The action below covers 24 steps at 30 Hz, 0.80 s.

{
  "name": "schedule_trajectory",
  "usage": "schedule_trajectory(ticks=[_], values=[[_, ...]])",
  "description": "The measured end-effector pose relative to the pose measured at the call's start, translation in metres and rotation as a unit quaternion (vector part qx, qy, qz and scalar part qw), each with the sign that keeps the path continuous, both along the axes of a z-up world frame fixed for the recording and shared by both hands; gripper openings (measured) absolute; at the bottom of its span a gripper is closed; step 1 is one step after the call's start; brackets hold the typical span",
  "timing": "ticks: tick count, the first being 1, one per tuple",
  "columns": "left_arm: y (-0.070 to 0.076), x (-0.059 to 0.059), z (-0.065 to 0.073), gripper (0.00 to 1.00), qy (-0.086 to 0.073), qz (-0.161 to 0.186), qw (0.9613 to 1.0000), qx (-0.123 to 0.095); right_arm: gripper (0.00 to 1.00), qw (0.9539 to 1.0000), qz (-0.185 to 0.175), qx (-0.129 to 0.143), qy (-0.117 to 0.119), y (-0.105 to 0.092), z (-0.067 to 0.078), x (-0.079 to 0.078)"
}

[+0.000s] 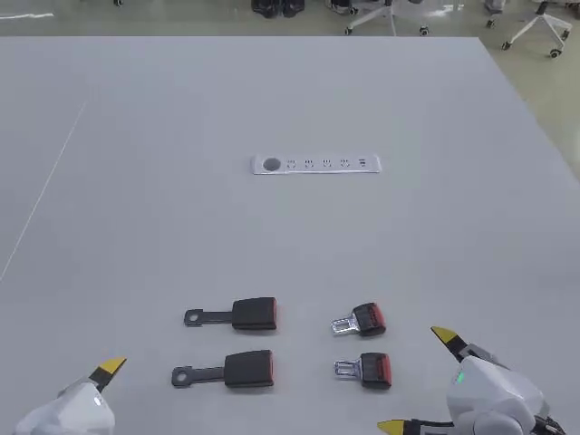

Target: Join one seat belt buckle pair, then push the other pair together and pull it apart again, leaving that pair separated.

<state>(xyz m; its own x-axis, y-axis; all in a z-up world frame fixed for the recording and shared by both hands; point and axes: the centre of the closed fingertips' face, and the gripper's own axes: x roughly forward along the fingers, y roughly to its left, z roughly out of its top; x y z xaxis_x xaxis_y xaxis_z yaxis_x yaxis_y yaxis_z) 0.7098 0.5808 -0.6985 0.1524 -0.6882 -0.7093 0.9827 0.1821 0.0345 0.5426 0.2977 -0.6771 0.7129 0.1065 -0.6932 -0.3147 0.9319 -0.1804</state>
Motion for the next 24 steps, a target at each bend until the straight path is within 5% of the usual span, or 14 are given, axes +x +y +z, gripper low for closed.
schedule_trajectory(ticks=[3,24], values=[[-0.0001,-0.0002,-0.0003,1.00,-0.002,-0.004,1.0000,0.003,0.90,0.9992,0.021,-0.031,0.014,-0.0021,-0.0044,-0.0039],[0.0015,0.0018,-0.0043,1.00,-0.020,-0.024,0.9993,0.023,0.90,0.9986,0.029,-0.038,0.022,0.0002,-0.0089,-0.0044]])
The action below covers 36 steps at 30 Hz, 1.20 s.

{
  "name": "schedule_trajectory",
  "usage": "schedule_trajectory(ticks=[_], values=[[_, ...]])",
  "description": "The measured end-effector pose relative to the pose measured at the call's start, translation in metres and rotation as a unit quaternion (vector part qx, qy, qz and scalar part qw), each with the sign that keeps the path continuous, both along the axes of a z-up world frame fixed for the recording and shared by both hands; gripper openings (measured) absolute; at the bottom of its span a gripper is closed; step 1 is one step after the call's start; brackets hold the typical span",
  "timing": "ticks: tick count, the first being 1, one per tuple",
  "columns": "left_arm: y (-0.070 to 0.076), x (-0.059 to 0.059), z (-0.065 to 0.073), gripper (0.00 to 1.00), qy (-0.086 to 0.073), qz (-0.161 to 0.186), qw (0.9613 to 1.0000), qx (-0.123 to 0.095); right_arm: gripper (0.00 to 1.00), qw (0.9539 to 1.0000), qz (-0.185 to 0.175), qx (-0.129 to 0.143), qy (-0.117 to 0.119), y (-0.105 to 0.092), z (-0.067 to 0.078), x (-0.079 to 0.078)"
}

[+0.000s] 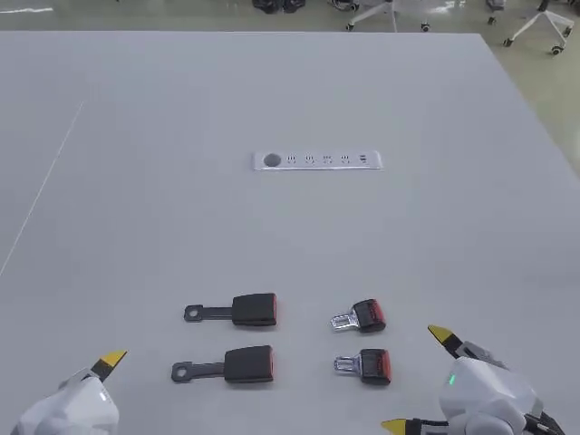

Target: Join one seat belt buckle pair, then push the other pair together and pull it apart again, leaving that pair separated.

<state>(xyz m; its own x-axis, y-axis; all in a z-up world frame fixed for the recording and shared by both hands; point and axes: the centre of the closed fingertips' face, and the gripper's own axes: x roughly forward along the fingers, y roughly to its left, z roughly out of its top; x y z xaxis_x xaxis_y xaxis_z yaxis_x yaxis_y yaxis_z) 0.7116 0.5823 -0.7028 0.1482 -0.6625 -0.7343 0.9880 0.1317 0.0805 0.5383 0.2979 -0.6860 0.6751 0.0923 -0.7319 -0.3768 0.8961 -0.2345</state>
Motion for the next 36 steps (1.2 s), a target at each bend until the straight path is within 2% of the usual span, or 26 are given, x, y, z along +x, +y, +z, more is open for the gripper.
schedule_trajectory(ticks=[26,31,33,36], values=[[-0.0004,-0.0010,-0.0035,0.97,0.006,-0.002,0.9999,0.010,0.87,0.9999,-0.007,0.014,0.008,0.0034,-0.0040,-0.0005],[-0.0047,0.0016,-0.0012,0.97,0.004,-0.005,0.9999,0.010,0.87,0.9999,-0.004,0.014,0.008,0.0042,-0.0024,0.0011],[-0.0060,0.0047,0.0001,0.95,-0.002,-0.003,1.0000,0.009,0.87,0.9999,-0.003,0.012,0.008,0.0031,-0.0021,0.0019],[-0.0073,0.0043,-0.0009,0.94,0.002,-0.006,0.9999,0.011,0.87,0.9999,-0.002,0.010,0.007,0.0021,-0.0001,0.0034]])
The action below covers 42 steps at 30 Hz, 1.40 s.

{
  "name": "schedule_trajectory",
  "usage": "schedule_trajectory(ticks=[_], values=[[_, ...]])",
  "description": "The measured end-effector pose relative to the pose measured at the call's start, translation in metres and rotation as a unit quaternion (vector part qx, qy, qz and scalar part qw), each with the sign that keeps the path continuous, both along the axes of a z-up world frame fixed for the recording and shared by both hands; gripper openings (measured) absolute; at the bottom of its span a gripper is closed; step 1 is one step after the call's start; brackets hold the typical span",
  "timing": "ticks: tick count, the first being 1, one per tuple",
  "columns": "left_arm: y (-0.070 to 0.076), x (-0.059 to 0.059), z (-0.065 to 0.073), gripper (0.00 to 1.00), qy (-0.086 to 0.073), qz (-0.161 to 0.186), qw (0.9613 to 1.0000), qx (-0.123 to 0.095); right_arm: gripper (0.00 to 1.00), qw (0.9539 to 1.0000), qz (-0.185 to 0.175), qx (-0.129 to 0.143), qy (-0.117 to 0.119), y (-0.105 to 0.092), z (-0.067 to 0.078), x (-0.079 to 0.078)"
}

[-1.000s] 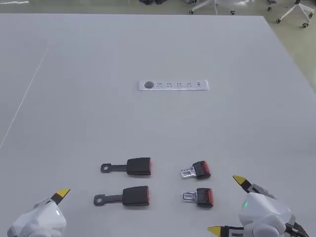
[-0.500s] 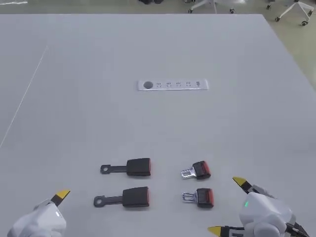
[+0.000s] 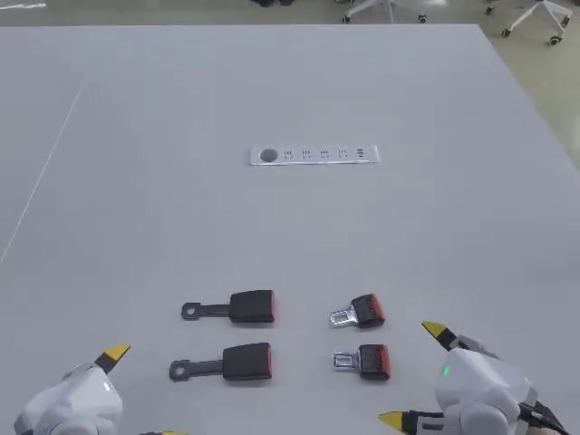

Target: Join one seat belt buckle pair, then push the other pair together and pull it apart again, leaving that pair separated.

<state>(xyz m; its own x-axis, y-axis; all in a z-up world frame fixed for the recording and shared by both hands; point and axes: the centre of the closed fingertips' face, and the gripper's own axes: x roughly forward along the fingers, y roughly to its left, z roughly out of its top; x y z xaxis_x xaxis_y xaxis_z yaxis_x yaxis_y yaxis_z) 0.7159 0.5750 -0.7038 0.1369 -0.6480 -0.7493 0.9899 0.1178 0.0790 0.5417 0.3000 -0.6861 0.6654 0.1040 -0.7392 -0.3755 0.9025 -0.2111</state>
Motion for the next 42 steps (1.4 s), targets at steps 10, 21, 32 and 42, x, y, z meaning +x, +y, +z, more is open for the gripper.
schedule_trajectory(ticks=[10,21,32,42], values=[[-0.008,-0.005,-0.004,0.91,0.009,-0.032,0.9993,0.015,0.84,0.9997,0.021,-0.010,0.004,0.003,-0.005,0.003],[-0.032,-0.011,-0.010,0.85,0.013,-0.078,0.9964,0.030,0.78,0.9995,0.030,0.006,0.009,0.006,-0.006,0.012],[-0.055,-0.019,-0.018,0.77,0.007,-0.139,0.9895,0.040,0.70,0.9972,0.070,-0.010,0.023,0.006,-0.008,0.017],[-0.070,-0.024,-0.031,0.70,0.014,-0.174,0.9829,0.058,0.59,0.9940,0.099,-0.005,0.046,0.010,-0.021,0.027]])
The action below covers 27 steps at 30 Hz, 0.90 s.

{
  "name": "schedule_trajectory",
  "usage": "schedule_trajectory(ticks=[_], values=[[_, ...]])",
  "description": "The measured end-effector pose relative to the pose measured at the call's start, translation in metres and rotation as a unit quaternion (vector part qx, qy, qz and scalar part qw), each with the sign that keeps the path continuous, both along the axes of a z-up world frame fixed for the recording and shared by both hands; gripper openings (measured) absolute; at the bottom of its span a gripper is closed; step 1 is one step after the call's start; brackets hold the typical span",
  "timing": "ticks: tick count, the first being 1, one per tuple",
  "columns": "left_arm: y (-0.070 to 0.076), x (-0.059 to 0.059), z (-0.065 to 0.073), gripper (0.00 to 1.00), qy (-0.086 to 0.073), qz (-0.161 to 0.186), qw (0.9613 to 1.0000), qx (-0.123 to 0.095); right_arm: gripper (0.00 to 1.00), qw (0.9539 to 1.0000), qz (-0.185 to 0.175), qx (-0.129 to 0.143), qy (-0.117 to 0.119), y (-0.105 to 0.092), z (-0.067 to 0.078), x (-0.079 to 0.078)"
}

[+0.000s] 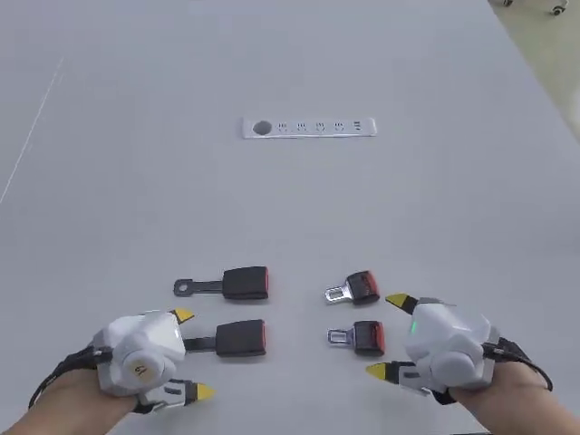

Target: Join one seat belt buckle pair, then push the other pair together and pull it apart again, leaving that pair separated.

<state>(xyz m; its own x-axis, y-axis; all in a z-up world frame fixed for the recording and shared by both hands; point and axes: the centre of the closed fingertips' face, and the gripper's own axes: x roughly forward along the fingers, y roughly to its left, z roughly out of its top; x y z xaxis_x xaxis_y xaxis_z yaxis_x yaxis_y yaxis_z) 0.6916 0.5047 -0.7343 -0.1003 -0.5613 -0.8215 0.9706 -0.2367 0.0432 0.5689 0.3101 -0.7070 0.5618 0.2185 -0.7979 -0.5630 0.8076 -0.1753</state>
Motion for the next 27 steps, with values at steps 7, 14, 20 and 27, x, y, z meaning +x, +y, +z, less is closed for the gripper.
schedule_trajectory(ticks=[7,14,20,27], values=[[-0.008,-0.003,-0.010,0.62,0.000,-0.027,0.9994,0.021,0.54,0.9992,0.031,-0.012,0.023,0.002,-0.015,0.002],[-0.023,0.004,-0.012,0.58,-0.002,-0.036,0.9989,0.030,0.45,0.9977,0.049,-0.011,0.045,-0.002,-0.027,0.003],[-0.030,0.001,-0.013,0.58,-0.004,-0.048,0.9983,0.032,0.46,0.9968,0.055,-0.009,0.058,-0.004,-0.034,0.004],[-0.034,-0.005,-0.015,0.54,0.010,-0.065,0.9968,0.046,0.44,0.9953,0.059,0.007,0.076,-0.005,-0.041,0.006]])
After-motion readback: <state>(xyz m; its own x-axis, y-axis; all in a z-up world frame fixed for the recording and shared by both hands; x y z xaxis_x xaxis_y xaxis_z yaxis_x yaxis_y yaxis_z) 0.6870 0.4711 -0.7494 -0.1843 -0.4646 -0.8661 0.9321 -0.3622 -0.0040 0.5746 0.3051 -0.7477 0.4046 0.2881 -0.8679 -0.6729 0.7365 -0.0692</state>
